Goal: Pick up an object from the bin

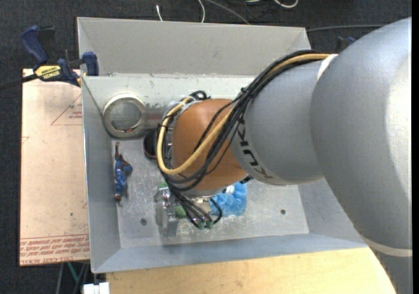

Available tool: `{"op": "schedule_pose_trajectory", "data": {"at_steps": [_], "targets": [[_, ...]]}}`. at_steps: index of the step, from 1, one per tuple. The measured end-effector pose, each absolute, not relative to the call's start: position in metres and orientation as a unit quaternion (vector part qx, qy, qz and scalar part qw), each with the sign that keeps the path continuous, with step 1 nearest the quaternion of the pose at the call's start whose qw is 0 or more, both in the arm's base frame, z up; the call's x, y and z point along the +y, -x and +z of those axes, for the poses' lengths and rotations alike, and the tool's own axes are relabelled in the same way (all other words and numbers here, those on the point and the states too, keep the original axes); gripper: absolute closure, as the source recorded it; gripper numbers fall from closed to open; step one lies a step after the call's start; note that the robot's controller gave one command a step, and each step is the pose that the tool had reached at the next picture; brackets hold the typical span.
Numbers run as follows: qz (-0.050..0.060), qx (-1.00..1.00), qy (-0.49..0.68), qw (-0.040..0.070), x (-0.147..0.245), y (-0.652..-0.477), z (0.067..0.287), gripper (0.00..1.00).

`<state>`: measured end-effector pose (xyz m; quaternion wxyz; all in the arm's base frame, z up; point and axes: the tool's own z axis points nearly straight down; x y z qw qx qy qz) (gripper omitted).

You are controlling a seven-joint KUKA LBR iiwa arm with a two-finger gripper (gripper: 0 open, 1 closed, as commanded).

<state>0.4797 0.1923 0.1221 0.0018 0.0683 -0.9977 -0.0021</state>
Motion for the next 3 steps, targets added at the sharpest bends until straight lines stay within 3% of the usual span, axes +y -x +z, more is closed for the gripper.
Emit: {"op": "schedule_pose_trajectory", "data": {"at_steps": [1, 2, 3], "targets": [[0.000, -0.985, 0.171, 0.002, 0.188, -0.498, 0.117, 1.00], [-0.001, -0.994, 0.113, 0.004, 0.179, -0.489, 0.111, 1.00], [-0.001, -0.985, 0.174, 0.003, 0.177, -0.496, 0.127, 1.00]]}}
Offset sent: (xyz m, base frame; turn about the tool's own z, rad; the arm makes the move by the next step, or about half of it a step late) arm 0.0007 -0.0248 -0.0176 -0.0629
